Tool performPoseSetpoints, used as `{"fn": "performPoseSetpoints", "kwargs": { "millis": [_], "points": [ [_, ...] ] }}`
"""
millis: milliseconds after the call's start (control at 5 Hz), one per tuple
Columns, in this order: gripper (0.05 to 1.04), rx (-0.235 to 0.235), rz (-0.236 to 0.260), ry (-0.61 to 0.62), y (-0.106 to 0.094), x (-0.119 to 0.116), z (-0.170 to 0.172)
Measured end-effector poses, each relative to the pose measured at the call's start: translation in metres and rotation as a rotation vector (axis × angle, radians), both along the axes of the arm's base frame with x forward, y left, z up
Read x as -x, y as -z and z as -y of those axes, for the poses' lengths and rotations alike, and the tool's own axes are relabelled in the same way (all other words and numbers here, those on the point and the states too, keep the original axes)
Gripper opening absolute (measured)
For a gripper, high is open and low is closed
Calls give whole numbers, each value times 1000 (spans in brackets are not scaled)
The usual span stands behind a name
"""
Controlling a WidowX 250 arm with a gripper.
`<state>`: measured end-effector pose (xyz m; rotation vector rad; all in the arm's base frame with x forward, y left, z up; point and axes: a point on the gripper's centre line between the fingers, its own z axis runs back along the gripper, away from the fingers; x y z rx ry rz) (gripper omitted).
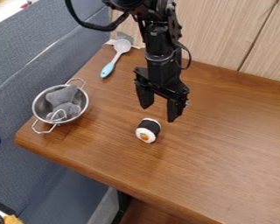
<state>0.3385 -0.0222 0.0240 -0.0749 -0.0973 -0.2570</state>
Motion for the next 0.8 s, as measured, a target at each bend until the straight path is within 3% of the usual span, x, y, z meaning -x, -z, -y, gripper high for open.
{"fn": "performPoseSetpoints", "kwargs": {
  "millis": [200,400,800],
  "points": [
    [1000,0,-32,-3,11,4,0],
    [1000,4,-28,-53,11,9,-10],
    [1000,23,36,-131,-12,7,-30]
  ]
}}
